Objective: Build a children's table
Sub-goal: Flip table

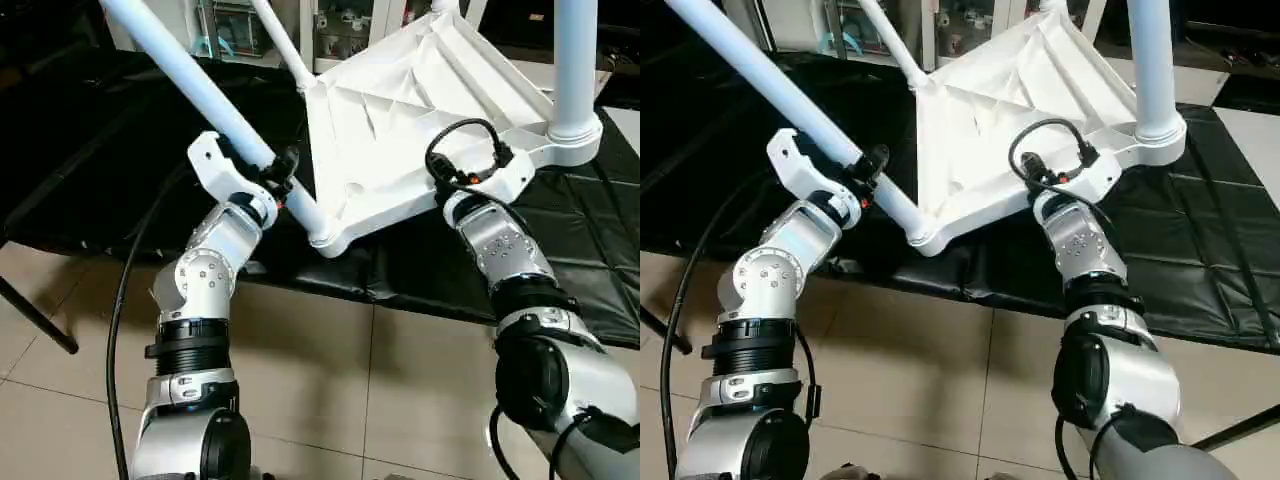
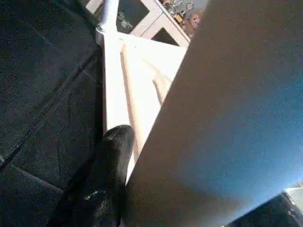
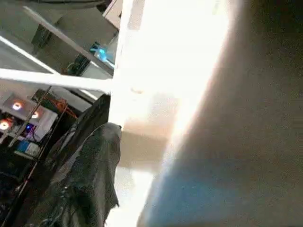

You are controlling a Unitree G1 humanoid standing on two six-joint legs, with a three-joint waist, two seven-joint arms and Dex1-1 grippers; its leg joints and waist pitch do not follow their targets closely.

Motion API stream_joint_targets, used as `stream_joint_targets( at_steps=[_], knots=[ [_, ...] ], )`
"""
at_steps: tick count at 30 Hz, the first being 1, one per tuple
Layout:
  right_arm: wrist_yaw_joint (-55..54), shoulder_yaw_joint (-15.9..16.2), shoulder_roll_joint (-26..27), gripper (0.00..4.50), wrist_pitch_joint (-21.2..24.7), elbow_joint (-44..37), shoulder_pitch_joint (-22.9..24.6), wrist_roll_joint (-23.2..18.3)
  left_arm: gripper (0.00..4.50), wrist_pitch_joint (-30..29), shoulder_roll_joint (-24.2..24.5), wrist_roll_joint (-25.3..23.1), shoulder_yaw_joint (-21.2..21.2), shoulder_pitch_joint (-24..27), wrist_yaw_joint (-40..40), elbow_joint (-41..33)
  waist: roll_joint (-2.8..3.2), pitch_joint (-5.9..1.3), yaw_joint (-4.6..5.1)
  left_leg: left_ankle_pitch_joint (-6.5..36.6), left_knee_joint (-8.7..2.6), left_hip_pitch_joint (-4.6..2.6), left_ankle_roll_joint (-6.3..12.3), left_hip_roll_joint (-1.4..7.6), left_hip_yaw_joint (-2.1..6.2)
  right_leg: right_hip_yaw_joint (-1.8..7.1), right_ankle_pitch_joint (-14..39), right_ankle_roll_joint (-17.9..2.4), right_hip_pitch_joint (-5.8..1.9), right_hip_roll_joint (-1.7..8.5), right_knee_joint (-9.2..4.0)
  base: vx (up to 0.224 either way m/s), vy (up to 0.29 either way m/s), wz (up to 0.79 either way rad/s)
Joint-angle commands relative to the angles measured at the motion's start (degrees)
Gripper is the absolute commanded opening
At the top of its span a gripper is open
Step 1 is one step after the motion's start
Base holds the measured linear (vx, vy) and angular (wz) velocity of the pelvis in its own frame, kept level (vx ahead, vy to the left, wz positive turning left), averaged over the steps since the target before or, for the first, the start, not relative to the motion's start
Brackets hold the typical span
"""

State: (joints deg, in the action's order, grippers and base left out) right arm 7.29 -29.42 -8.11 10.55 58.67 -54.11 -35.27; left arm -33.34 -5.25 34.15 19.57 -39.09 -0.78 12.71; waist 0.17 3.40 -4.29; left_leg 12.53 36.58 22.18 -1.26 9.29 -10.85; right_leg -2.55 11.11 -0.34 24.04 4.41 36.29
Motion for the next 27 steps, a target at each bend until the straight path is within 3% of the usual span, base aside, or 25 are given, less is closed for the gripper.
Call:
stream_joint_targets(
  at_steps=[1,14,15,16,18,20,22,27],
  knots=[
    [-2.0,-1.5,-1.6,2.69,-1.3,1.0,-0.8,0.4,2.27,-0.4,-0.8,2.6,0.8,0.8,2.1,-1.0,-1.52,-4.99,0.04,-5.0,-3.16,-1.05,10.04,3.01,0.74,1.83,-2.3,-16.7,-3.24,3.55,-2.57,0.0,0.0,0.0],
    [-1.7,-2.9,-1.7,2.32,-4.1,1.4,-2.3,-0.3,2.25,0.7,0.0,0.7,0.7,0.9,-0.4,0.5,-1.38,-5.04,0.0,-5.1,-3.11,-1.05,10.28,3.01,0.73,1.8,-2.4,-16.7,-3.16,3.47,-2.51,0.0,0.0,0.0],
    [-1.7,-2.9,-1.7,2.32,-4.1,1.4,-2.3,-0.3,2.81,0.7,0.0,0.7,0.7,0.9,-0.4,0.5,-1.46,-5.05,0.04,-5.1,-3.09,-1.06,10.34,3.0,0.71,1.82,-2.4,-16.7,-3.16,3.46,-2.5,0.0,0.0,0.0],
    [-1.7,-2.8,-1.8,2.31,-4.6,1.1,-2.6,-0.1,2.95,0.3,-0.1,1.6,1.2,0.8,-0.1,0.6,-1.44,-5.01,0.01,-4.9,-3.1,-1.01,10.27,2.98,0.67,1.85,-2.3,-16.8,-3.18,3.52,-2.53,0.0,0.0,0.0],
    [-1.7,-2.5,-2.0,2.29,-5.2,0.8,-2.9,0.3,2.96,0.0,-0.2,2.3,1.4,0.8,0.2,0.5,-1.51,-4.97,-0.04,-4.1,-3.1,-0.98,9.81,2.93,0.57,1.89,-1.7,-17.0,-3.19,3.57,-2.59,0.0,0.0,0.0],
    [-2.1,-1.4,-2.3,2.27,-6.7,0.1,-3.1,1.8,3.37,0.4,0.2,1.5,1.0,1.1,0.1,0.2,-1.47,-4.99,-0.33,-3.5,-3.1,-1.16,9.55,3.04,0.37,1.89,-0.9,-16.6,-2.99,3.45,-2.67,0.0,0.0,0.0],
    [-3.1,0.0,-2.9,2.25,-8.9,-0.8,-3.5,3.9,3.41,1.2,0.3,0.7,0.9,1.3,-0.5,-0.1,-1.49,-5.05,-0.58,-3.6,-3.06,-1.27,9.38,3.1,0.28,1.88,-1.0,-16.2,-2.78,3.37,-2.59,0.0,0.0,0.0],
    [-5.9,2.1,-4.1,2.21,-12.8,-3.3,-4.1,7.8,3.82,3.7,1.3,-3.1,0.7,2.3,-4.1,0.5,-1.48,-5.29,-0.7,-5.5,-2.62,-0.82,9.94,3.05,0.36,1.79,-3.1,-15.3,-2.48,3.2,-2.07,0.0,0.0,0.0]
  ],
)
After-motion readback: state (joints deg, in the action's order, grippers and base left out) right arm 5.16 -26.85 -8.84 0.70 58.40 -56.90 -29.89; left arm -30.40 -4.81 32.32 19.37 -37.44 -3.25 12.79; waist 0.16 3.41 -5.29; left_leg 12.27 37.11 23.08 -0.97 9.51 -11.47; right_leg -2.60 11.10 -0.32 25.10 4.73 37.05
